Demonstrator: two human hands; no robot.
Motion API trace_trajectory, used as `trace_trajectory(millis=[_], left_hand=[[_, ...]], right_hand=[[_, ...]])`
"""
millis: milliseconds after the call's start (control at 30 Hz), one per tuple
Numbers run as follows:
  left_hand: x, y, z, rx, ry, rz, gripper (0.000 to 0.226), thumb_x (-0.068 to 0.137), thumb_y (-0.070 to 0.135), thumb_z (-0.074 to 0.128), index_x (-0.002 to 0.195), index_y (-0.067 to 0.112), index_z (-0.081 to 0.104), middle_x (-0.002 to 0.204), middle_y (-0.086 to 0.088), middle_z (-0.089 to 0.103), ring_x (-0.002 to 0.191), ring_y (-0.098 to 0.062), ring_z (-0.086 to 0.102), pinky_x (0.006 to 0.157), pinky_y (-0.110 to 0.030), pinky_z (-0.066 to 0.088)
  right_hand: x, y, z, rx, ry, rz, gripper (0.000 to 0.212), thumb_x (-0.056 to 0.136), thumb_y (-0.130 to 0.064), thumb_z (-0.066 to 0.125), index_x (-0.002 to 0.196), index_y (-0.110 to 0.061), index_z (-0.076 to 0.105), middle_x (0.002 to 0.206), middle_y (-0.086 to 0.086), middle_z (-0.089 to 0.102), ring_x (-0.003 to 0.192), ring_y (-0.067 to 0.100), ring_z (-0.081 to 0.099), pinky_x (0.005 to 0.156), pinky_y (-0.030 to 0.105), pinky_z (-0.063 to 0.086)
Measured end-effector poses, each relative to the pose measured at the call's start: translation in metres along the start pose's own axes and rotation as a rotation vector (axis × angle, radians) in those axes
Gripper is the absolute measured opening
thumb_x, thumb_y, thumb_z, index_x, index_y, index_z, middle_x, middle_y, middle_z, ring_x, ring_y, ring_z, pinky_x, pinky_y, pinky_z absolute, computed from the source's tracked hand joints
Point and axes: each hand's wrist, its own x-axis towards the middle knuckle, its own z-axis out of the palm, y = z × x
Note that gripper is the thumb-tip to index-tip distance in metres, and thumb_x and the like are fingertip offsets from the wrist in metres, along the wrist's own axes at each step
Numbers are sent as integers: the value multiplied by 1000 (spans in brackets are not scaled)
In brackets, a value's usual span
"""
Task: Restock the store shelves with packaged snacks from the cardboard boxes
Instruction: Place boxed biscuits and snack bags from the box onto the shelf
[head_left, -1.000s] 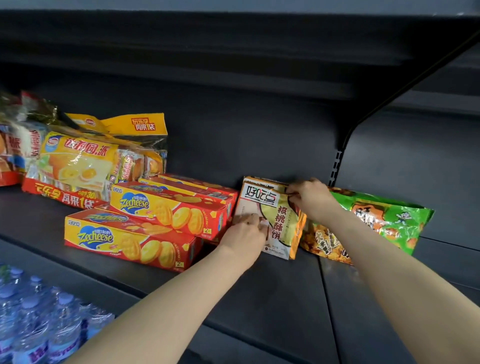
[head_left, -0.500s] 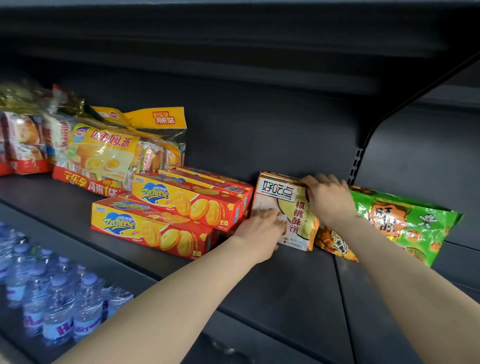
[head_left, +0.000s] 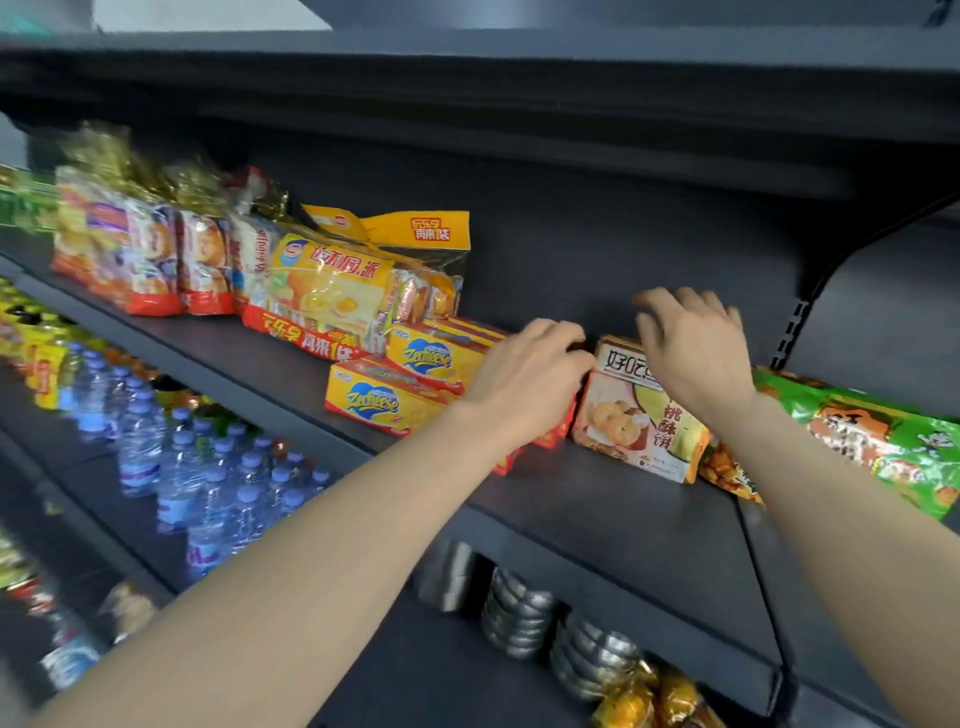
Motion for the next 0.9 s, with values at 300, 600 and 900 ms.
trace_trajectory(millis=[300,600,900], left_hand=[[-179,-110,-75,105,-21,-271,32,86,19,72,117,18,71,124,-6,62,109,-35,59,75,-46,57],[-393,-167,-145,210,-139,-553,44,84,18,72,127,17,65,125,-8,61,102,-38,61,77,-47,56],[-619,-170,-146,159,-326,-978,41,90,22,62,131,19,60,132,-11,56,113,-39,56,83,-52,53]], right_hand=[[-45,-168,-16,175,-11,-110,26,96,-26,51,113,-16,68,105,10,67,94,39,58,76,47,45],[-147,-360,-2,427,-90,-236,32,94,-31,47,111,-14,68,103,10,68,92,39,60,75,45,45],[-328,-522,43,678,-363,-371,28,97,-29,51,114,-13,67,107,12,67,93,40,61,76,47,47]])
